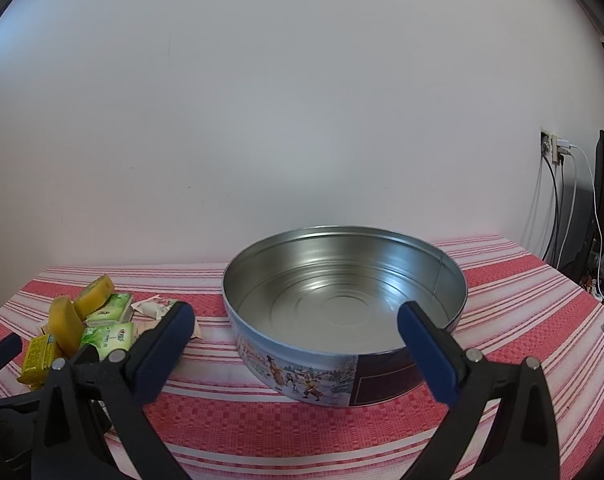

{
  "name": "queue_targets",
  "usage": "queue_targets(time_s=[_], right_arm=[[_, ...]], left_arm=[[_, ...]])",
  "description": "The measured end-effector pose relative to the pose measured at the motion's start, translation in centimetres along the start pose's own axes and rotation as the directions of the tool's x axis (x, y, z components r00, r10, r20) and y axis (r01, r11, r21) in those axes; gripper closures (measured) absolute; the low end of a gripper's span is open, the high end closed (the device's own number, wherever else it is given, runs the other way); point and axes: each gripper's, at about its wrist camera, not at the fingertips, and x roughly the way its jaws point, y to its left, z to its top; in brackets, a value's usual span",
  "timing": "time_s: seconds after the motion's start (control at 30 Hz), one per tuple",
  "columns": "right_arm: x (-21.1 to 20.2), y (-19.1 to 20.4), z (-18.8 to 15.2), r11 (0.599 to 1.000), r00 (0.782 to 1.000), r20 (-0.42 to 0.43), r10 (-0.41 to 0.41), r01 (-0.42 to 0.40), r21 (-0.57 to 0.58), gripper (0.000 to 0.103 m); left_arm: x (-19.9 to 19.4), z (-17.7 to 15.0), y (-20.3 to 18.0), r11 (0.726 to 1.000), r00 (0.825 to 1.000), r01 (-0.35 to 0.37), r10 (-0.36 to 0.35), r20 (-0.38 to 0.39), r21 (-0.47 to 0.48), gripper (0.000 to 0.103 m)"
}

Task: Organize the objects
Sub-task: 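Reach both grippers toward the pile of snacks beside the tin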

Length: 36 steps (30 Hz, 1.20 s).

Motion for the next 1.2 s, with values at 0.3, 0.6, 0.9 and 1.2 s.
queue_targets(time_s=[0.3,0.6,0.9,1.2], right_arm=[[-0.1,-0.2,0.1,1.000,1.000,0.002,0.015,-0.015,-0.001,0.000],[0.1,-0.2,0.2,1.000,1.000,0.001,0.031,-0.031,-0.004,0.000],[0.2,1.0,-0.2,0.994,0.994,-0.034,0.100,-0.101,-0.033,0.004],[1.7,3.8,-1.1,0.953,0.944,-0.178,0.278,-0.295,-0.076,0.017]], left_arm=[[0.0,0.0,0.6,0.999,0.999,-0.031,0.030,-0.016,-0.032,0.003],[-1.1,-0.9,2.3,0.998,0.997,-0.049,0.047,-0.057,-0.032,0.003],[-2.5,-2.8,7.2,0.992,0.987,-0.112,0.104,-0.125,-0.063,0.003],[-2.7,-3.8,9.4,0.992,0.976,-0.117,0.108,-0.189,-0.040,0.003]])
